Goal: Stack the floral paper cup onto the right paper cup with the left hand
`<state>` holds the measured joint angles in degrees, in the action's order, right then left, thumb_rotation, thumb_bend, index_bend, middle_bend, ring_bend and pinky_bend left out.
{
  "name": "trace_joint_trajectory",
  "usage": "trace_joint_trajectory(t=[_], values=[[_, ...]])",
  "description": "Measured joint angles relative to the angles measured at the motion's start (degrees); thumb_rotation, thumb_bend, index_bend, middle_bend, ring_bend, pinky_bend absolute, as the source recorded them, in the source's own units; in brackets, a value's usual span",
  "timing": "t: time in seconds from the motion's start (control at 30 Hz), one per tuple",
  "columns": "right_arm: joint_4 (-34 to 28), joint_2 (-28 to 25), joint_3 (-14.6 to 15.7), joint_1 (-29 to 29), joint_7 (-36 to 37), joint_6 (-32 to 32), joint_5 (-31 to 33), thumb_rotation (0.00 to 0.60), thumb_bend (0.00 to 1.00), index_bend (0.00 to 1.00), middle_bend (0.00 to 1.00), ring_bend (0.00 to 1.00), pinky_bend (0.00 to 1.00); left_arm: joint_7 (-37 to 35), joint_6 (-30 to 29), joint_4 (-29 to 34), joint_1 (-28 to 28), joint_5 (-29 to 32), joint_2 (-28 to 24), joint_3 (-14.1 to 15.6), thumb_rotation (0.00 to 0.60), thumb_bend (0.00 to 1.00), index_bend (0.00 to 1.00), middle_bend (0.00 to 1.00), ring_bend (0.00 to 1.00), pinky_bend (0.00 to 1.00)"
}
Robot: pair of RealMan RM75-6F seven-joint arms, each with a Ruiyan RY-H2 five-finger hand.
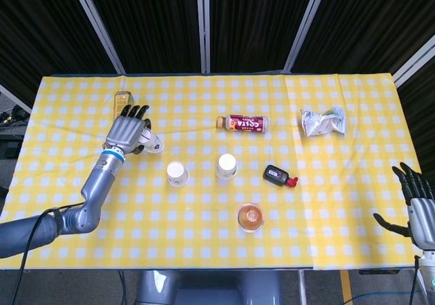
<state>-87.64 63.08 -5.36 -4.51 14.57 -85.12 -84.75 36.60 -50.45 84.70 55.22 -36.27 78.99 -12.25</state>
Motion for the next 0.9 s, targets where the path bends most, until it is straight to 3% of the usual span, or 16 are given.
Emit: trace_joint_trajectory(t=[0.4,0.57,0.9], values=[[-0.19,-0.01,0.05,0.18,0.13,-0.60,-0.57,0.600,0.06,0.07,0.00,0.00,0.00,-1.68,-3.97,18.56,-1.44,-9.31,-9.62,-0.09,0.600,0.38,0.39,0.00,0.00,0.00],[-0.26,-0.41,-0.02,0.43,1.01,-1.07,-0.68,0.600,0.06,0.07,0.00,0.00,0.00,0.11,-4.67,20.82,-0.82,-10.39,-8.96,1.32,0.600,0.38,0.39,0.00,0.00,0.00],[-0.21,-0.85,-0.17,0.61,2.11,-1.22,-0.63,0.600,0.06,0.07,0.00,0.00,0.00,3.03,-4.99,19.80,1.43,-6.93,-5.15,3.46,0.600,0.38,0.39,0.00,0.00,0.00]])
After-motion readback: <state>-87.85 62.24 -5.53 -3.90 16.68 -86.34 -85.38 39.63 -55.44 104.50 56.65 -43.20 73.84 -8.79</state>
